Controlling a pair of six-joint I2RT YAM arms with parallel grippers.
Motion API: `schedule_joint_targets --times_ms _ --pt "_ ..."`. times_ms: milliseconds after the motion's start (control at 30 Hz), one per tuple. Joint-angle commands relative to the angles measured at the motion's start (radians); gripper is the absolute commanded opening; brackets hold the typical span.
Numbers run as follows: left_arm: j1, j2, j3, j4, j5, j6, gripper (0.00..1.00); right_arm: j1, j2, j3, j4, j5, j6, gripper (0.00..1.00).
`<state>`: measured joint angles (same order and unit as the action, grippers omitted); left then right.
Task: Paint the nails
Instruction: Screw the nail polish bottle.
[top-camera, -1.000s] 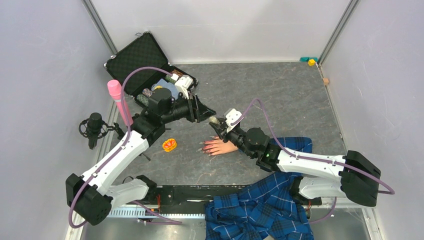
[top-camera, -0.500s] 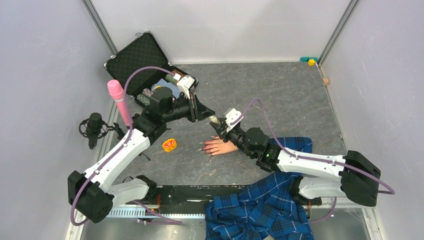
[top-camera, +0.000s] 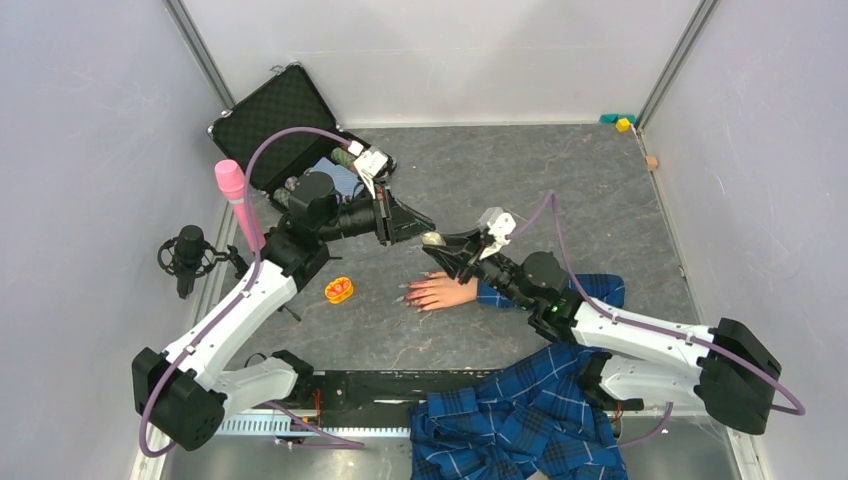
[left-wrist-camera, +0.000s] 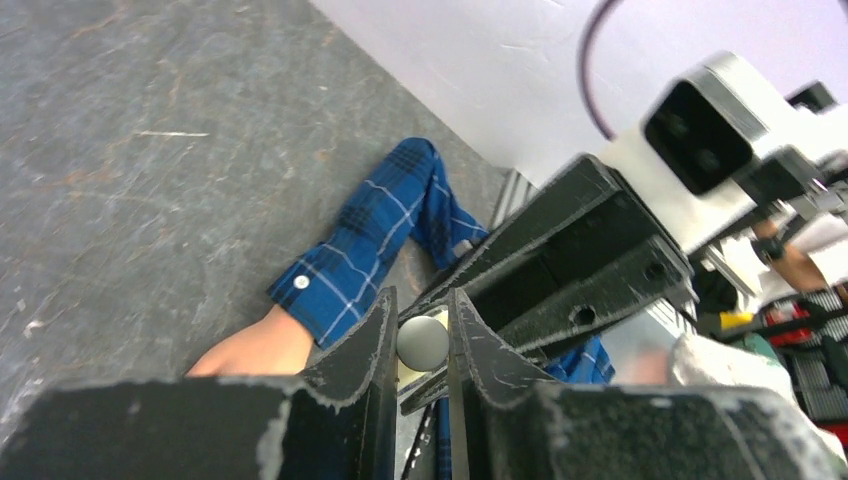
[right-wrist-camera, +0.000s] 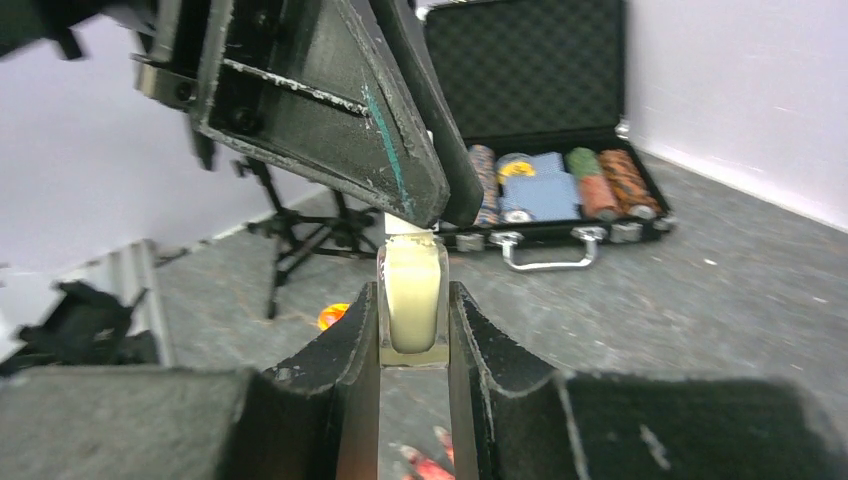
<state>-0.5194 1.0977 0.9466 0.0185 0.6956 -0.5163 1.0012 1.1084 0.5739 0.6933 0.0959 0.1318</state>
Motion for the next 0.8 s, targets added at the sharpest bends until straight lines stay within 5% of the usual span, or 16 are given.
schedule_joint_targets --times_ms 0,400,633,767 --pt "-0.017 -0.032 0.018 0.063 0.224 0.010 0.02 -0.087 -0.056 -0.047 0.252 -0.242 0.182 0.00" --pt "-0.082 -0.057 0.040 0.049 0.405 0.072 0.02 -0.211 0.036 -0.074 0.759 -0.635 0.617 0.00" --pt "-0.134 -0.043 0.113 -0.235 0.337 0.288 0.02 -0.216 0.039 -0.065 0.752 -0.652 0.634 0.00" --pt "-0.143 -0.044 0.119 -0.264 0.316 0.323 0.02 -0.215 0.021 -0.060 0.705 -0.651 0.609 0.00"
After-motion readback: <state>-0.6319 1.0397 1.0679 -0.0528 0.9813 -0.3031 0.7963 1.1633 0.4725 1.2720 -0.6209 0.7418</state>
